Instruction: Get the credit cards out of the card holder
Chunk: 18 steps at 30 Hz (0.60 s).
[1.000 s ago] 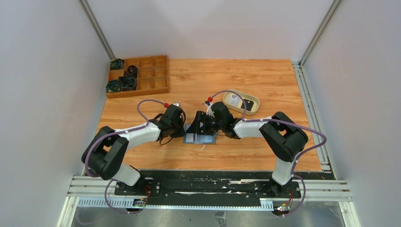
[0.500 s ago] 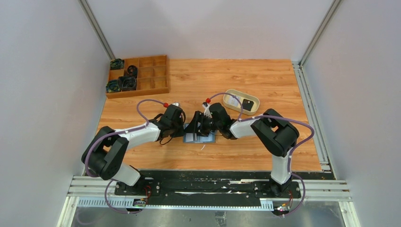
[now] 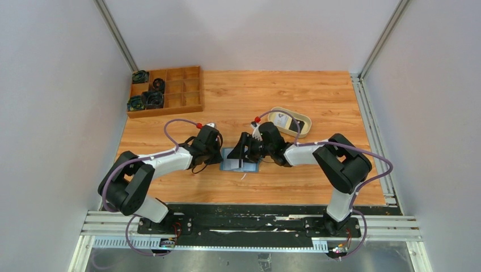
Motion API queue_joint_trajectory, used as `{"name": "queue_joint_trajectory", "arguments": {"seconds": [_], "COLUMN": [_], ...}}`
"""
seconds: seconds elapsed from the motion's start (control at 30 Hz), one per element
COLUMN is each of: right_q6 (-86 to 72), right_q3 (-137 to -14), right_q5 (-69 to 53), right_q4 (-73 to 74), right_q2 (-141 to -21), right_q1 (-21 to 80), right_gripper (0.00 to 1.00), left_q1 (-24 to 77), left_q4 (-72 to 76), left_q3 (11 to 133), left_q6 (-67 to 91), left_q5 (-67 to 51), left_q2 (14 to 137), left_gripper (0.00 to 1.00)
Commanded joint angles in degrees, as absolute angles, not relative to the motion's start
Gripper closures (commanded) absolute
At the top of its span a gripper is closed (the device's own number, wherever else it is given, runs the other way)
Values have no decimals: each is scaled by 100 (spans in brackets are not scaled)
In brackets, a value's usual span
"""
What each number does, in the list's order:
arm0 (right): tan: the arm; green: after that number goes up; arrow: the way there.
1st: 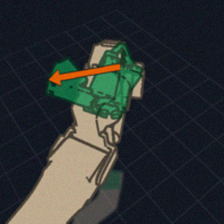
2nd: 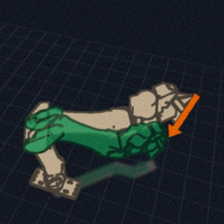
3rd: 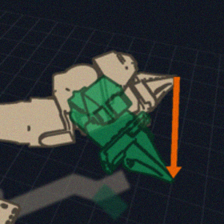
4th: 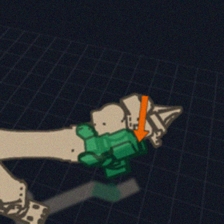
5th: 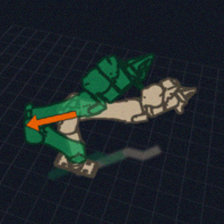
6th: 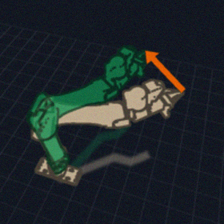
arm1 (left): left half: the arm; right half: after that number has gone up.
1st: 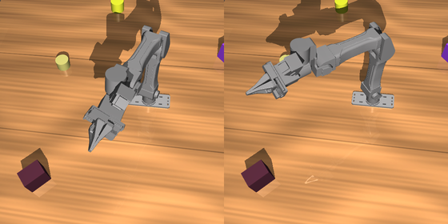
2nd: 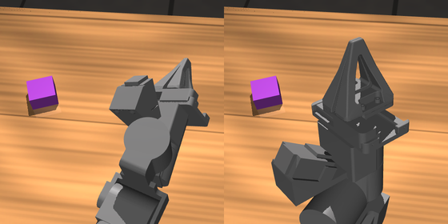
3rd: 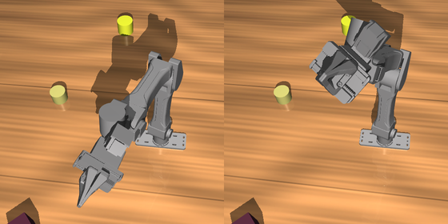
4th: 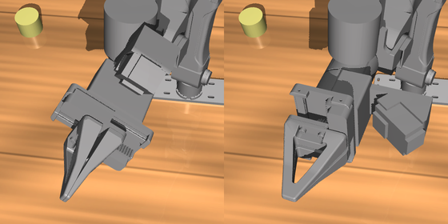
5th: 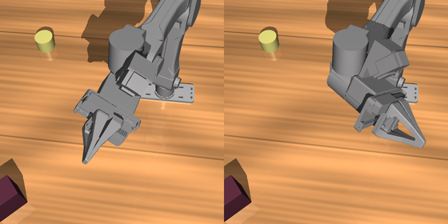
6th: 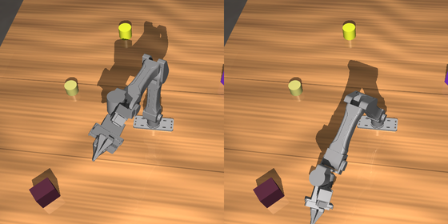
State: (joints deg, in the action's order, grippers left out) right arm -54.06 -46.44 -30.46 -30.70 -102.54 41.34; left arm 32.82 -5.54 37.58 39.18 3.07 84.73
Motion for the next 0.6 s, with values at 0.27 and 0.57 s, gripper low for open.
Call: {"name": "queue_joint_trajectory", "arguments": {"seconds": [0.27, 0.57], "right_q6": [-4864, -4355], "right_q3": [-3940, -3649], "right_q5": [-2927, -2795], "right_q4": [-2611, -1797], "right_q2": [-9694, -8969], "right_q1": [3686, 2965], "right_gripper": [70, 100], "left_q1": [3329, 3325], "left_q4": [-975, -1121], "left_q3": [3577, 3775], "left_q6": [3753, 3639], "left_q5": [604, 632], "left_q2": [8762, 8814], "left_gripper": [100, 100]}}
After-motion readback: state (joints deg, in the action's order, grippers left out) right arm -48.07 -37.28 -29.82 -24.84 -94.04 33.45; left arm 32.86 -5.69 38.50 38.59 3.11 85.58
